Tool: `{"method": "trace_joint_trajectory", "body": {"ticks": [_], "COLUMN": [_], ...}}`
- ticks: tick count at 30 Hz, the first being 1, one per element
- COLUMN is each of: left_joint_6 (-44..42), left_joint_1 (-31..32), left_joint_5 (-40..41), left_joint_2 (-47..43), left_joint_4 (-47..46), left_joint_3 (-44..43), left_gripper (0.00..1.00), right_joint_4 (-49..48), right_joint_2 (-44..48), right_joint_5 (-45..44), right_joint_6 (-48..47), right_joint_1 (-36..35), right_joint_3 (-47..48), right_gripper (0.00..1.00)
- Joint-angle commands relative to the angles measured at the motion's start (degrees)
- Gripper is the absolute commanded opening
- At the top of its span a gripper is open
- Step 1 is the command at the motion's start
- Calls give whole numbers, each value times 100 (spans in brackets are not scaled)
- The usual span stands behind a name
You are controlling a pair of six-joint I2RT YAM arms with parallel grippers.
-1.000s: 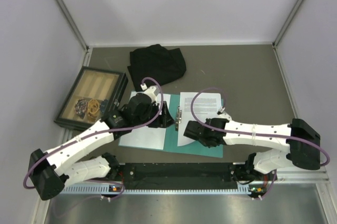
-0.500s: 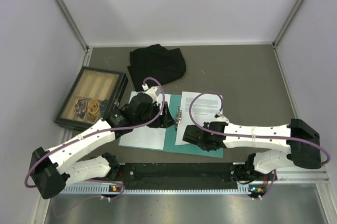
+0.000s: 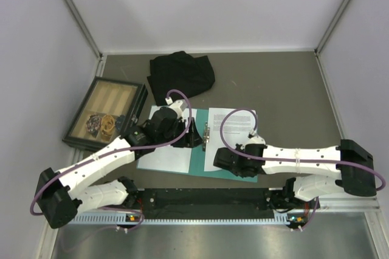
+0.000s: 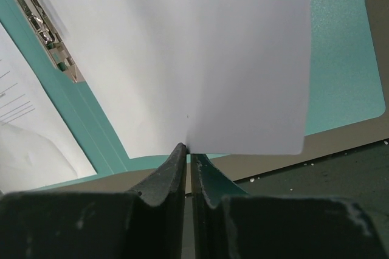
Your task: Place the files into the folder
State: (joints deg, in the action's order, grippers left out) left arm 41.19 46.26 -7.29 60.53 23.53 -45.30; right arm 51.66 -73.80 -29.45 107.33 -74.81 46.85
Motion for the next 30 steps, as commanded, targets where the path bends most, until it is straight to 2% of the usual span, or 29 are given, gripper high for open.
{"method": "trace_joint_trajectory", "body": {"ticks": [1, 30], "left_joint_6": [-6, 3], "left_joint_1": [-21, -29], "left_joint_5": [-80, -167], "left_joint_2": [2, -6], "left_joint_4": [-287, -349], "left_joint_3": [56, 118], "left_gripper": [71, 72], "right_joint_4": [20, 37], "right_joint_2": [173, 243], "right_joint_5": [-52, 45], "right_joint_6": [42, 403], "right_joint_1": [-157, -465], "right_joint_3": [9, -247], "right_gripper": [7, 11]}}
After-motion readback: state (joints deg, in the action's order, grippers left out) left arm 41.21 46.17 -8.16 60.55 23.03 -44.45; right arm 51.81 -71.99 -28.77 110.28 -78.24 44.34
